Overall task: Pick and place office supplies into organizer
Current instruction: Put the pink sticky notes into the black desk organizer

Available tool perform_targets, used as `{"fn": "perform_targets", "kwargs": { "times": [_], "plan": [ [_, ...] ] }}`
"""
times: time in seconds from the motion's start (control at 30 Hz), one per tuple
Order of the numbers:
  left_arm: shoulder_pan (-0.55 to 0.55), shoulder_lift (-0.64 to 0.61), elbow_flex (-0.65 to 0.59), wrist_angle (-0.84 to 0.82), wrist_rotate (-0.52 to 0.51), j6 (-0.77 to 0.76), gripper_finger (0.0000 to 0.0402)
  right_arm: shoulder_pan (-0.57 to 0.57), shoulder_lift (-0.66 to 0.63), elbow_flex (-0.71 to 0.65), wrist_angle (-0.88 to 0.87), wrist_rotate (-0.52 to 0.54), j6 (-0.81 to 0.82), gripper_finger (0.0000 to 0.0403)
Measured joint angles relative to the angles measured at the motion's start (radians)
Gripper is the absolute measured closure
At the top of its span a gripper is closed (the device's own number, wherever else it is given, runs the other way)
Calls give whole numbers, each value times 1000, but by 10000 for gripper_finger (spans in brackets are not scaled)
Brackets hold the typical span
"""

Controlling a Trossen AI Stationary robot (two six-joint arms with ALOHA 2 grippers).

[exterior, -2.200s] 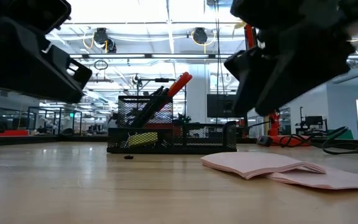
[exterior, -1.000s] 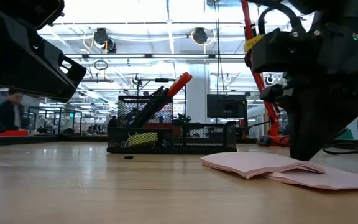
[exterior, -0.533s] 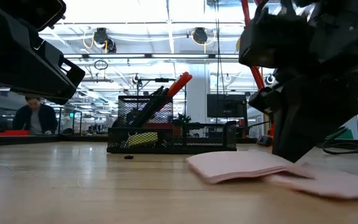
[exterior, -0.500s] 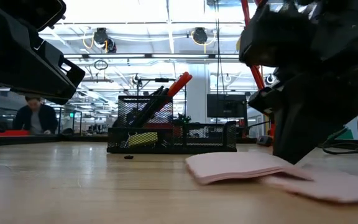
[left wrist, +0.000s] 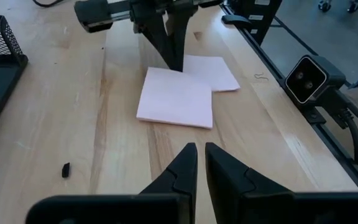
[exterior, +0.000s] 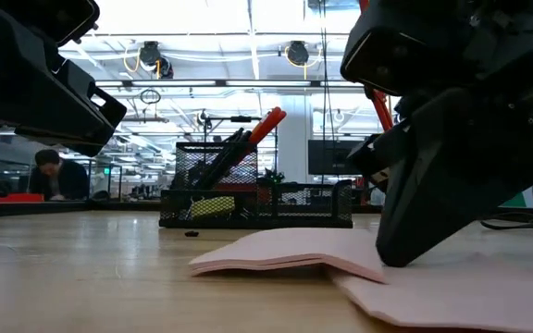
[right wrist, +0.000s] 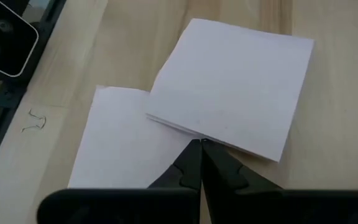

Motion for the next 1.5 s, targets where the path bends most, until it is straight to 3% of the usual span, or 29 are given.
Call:
{"fn": "perform_targets", "kwargs": {
  "times": [0.27,0.53,0.77,0.93,1.2,1.5],
  "plan": [
    [-10,1,20,-2,22,36,364,19,-56,-4,-41,18,-63,401],
    [-36,114,247,-237,44,125,364,33,-164,-2,-152,240,-138,401],
    [-26,273,495,-435,73,182,364,-42,-140,-14,-154,237,-137,401],
    [5,338,599,-514,129,173,364,-76,-134,-79,-93,203,-102,401],
    [68,417,634,-556,210,104,364,-76,-131,-198,140,131,-68,401],
    [96,421,633,-583,171,100,364,-55,-130,-206,207,103,-72,401]
  ]
}}
